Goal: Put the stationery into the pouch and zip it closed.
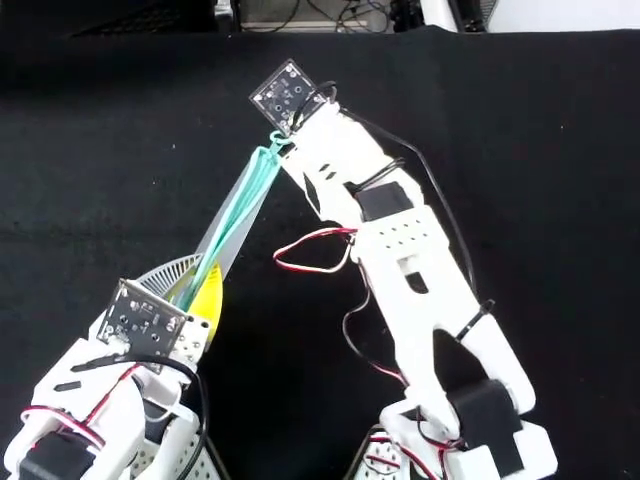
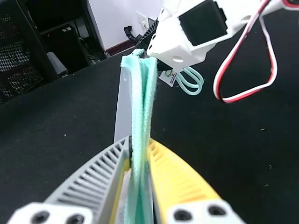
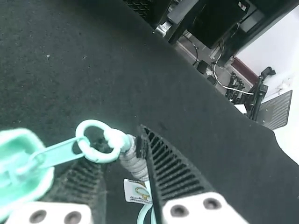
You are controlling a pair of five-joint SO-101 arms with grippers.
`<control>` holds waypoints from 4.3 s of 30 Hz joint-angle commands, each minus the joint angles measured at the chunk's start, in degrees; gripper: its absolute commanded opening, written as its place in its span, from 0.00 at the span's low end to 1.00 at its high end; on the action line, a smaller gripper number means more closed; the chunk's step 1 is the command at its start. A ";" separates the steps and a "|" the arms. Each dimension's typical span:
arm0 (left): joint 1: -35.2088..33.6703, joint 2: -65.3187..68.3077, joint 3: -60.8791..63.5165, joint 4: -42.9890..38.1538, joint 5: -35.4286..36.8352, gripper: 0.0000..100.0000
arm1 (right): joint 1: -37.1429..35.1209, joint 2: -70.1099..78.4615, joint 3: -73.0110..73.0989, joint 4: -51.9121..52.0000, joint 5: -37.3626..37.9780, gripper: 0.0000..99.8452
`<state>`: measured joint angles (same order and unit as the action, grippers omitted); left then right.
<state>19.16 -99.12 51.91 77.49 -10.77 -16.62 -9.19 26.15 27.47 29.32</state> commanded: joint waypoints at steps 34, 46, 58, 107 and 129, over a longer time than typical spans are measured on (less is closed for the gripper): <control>-15.25 27.87 -23.60 3.25 -2.29 0.03 | 8.97 -61.85 16.40 40.97 -13.63 0.01; -23.69 65.85 -64.40 6.15 -8.88 0.03 | 13.80 -66.15 52.35 19.87 -14.33 0.01; -23.16 103.38 -92.79 6.15 -9.41 0.03 | 13.98 -76.44 67.65 12.40 -19.25 0.01; -32.48 26.29 -10.24 6.51 8.26 0.05 | 13.63 -78.99 70.99 8.35 -19.34 0.01; -38.64 -2.90 32.84 -0.35 -2.64 0.05 | 13.54 -78.46 70.99 8.62 -19.34 0.01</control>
<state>-19.16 -102.37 82.68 77.93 -12.97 -3.34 -87.69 97.27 36.97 10.33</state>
